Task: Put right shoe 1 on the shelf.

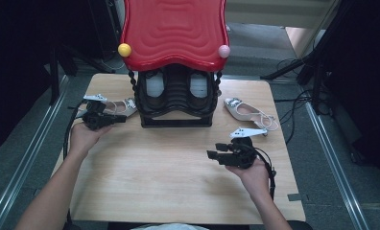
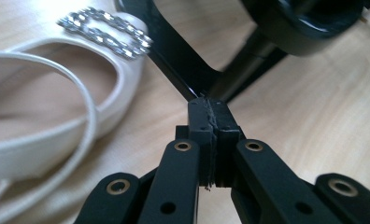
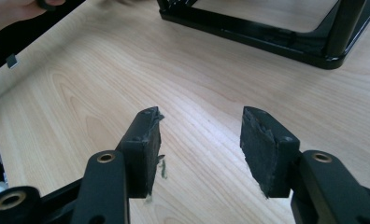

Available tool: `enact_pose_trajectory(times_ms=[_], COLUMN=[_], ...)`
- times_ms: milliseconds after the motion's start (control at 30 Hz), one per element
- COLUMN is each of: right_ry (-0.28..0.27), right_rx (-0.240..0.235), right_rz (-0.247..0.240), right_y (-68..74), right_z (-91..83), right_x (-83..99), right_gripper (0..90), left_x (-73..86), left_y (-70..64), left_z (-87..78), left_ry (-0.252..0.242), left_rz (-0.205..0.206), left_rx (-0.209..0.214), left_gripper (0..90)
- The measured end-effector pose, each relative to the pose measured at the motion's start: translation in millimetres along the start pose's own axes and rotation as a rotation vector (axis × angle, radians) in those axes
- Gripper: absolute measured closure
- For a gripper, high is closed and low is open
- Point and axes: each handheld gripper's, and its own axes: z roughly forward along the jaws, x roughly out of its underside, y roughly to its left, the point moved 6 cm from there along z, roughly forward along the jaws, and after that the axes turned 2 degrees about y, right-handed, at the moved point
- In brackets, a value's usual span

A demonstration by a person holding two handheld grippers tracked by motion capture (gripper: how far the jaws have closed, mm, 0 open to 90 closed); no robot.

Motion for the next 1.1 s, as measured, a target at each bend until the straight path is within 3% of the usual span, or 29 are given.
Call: enact_pose_trajectory(times_ms=[200,500,700,967,1100], right_ry=[0.001,0.007,0.007,0.004,0.002], right_rx=[-0.004,0.012,0.022,0.037,0.032], right_rz=[0.005,0.016,0.030,0.047,0.053], right_y=[0.9,0.8,-1.1,-4.7,-3.9], right_z=[0.2,-3.8,-6.1,-10.3,-10.9], right_x=[3.0,10.6,15.3,20.2,19.7], right_gripper=[49.2,49.2,49.1,49.3,49.3], left_x=[-3.9,1.6,-6.7,-14.6,-19.3], left_y=[16.0,29.4,33.5,34.0,26.9], left_z=[13.9,28.0,34.0,38.0,26.0], left_ry=[-0.037,-0.001,0.000,0.007,-0.012], left_rz=[-0.049,-0.030,-0.035,-0.065,-0.074], left_rx=[-0.007,-0.080,-0.115,-0.113,-0.069], left_gripper=[89.9,90.0,90.0,90.0,90.0])
